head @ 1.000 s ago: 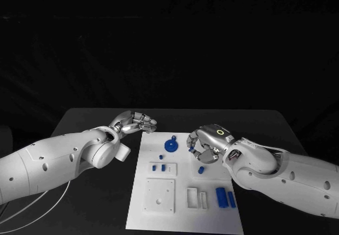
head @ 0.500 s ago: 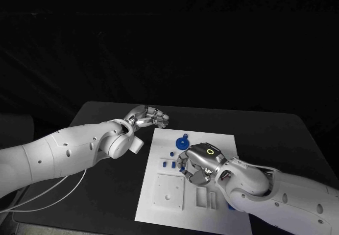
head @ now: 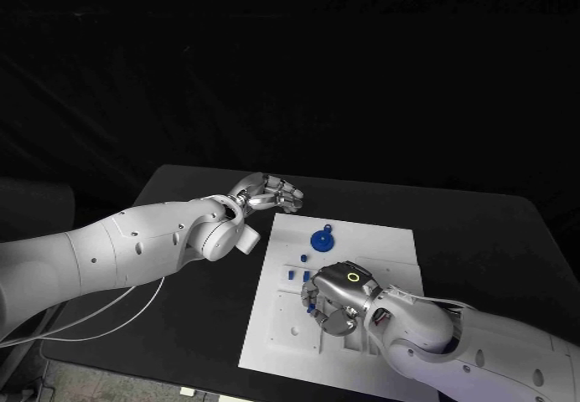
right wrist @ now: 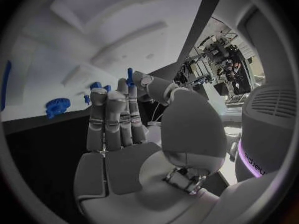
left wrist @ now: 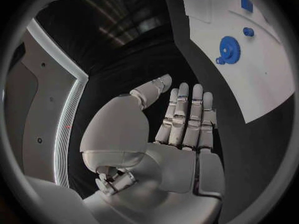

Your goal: Assemble the parts on the task board

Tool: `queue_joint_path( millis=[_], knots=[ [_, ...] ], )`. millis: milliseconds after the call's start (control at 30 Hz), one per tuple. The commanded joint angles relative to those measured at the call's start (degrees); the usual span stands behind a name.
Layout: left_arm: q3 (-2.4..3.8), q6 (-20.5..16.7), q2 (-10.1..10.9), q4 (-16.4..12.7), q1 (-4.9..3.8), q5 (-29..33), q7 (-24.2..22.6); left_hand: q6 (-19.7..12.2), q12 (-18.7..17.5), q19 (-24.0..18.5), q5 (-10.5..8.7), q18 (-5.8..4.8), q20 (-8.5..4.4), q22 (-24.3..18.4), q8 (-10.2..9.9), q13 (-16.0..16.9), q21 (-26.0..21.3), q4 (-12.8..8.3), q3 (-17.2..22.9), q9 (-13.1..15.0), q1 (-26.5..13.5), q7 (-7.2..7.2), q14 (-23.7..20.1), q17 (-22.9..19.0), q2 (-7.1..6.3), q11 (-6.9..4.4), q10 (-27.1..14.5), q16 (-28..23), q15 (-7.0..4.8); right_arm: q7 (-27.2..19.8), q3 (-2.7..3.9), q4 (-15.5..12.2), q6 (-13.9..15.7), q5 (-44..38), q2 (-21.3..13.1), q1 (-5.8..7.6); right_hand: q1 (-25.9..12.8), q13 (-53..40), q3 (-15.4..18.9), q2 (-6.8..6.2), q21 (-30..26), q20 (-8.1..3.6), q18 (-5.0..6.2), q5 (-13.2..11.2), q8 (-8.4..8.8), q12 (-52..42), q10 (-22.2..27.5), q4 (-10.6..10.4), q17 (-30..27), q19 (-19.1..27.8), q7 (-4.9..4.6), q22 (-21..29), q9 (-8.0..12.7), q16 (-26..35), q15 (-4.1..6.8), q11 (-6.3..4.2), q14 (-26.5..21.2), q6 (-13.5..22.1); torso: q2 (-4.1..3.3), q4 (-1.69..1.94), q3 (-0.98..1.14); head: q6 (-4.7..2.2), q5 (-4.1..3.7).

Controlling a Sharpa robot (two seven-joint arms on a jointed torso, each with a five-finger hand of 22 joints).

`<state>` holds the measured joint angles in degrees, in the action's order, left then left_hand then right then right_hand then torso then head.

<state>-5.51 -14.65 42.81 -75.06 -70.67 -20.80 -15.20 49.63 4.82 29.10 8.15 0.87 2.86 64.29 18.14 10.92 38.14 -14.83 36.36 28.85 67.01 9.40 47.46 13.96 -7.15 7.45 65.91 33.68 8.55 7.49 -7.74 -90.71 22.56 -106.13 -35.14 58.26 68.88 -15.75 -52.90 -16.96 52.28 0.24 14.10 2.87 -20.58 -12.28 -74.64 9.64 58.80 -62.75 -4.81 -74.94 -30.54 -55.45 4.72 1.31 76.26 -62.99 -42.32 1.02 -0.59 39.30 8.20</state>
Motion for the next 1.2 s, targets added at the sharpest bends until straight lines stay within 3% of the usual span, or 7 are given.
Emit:
queue_joint_path(
  millis=[33,367,833,1200],
  knots=[
    [0.03,-0.11,-0.18,-0.19,-0.06,0.33,-0.79,-0.28,-0.14,0.36,0.28,0.99,0.02,0.08,0.22,-0.07,-0.29,-0.03,0.18,-0.03,0.4,-0.07,0.26,0.06,0.0,0.18,0.31,-0.41,0.09,-0.19,-0.07,0.09,-2.21,-1.92,0.24,-0.35,0.23,-0.07,-0.09,0.37,0.39,-0.43,0.9,-0.01,0.18,0.07,-2.16,-0.07,0.02,0.09,-0.06,-1.23,0.0,-0.04,0.37,-0.06,-0.32,-0.04,-0.08,0.06,0.06,0.34,0.6],
    [0.03,0.03,-0.05,-0.25,-0.06,0.33,-0.78,-0.32,-0.16,0.38,0.27,0.98,0.03,0.08,0.2,-0.1,-0.33,-0.01,0.16,-0.04,0.39,-0.05,0.25,0.1,-0.01,0.19,0.29,-0.47,0.1,2.37,-0.09,0.18,-1.67,-4.41,0.02,-0.65,0.29,-0.09,-0.05,0.37,0.43,-0.44,0.9,0.01,0.19,0.1,-2.18,-0.02,0.01,0.09,-0.06,-1.23,-0.01,-0.04,0.37,-0.07,-0.29,-0.04,-0.07,-0.08,0.05,0.75,0.81],
    [0.03,0.23,0.16,-0.26,-0.06,0.27,-0.67,-0.36,-0.17,0.38,0.25,0.97,0.04,0.08,0.19,-0.15,-0.39,0.0,0.14,-0.06,0.39,-0.02,0.24,0.16,-0.02,0.21,0.26,-0.57,0.11,3.0,-0.11,1.08,-3.15,-4.57,0.32,-0.66,0.32,-0.12,-0.01,0.36,0.48,-0.45,0.89,0.0,0.19,0.14,-2.24,-0.02,0.0,0.08,-0.06,-1.22,-0.03,-0.05,0.37,-0.07,-0.25,-0.08,-0.06,-0.1,0.06,0.9,0.73],
    [0.03,0.27,0.32,-0.25,-0.06,0.25,-0.63,-0.38,-0.17,0.39,0.23,0.97,0.05,0.08,0.19,-0.18,-0.44,0.0,0.12,-0.06,0.41,-0.02,0.24,0.21,-0.02,0.22,0.24,-0.63,0.12,2.99,-0.79,1.18,-3.57,-4.51,0.77,-0.69,0.29,-0.14,0.01,0.4,0.51,-0.44,0.9,0.0,0.2,0.18,-2.24,-0.05,0.0,0.08,-0.06,-1.21,-0.03,-0.05,0.37,-0.06,-0.24,-0.07,-0.05,-0.09,0.08,1.07,0.64]
  ],
)
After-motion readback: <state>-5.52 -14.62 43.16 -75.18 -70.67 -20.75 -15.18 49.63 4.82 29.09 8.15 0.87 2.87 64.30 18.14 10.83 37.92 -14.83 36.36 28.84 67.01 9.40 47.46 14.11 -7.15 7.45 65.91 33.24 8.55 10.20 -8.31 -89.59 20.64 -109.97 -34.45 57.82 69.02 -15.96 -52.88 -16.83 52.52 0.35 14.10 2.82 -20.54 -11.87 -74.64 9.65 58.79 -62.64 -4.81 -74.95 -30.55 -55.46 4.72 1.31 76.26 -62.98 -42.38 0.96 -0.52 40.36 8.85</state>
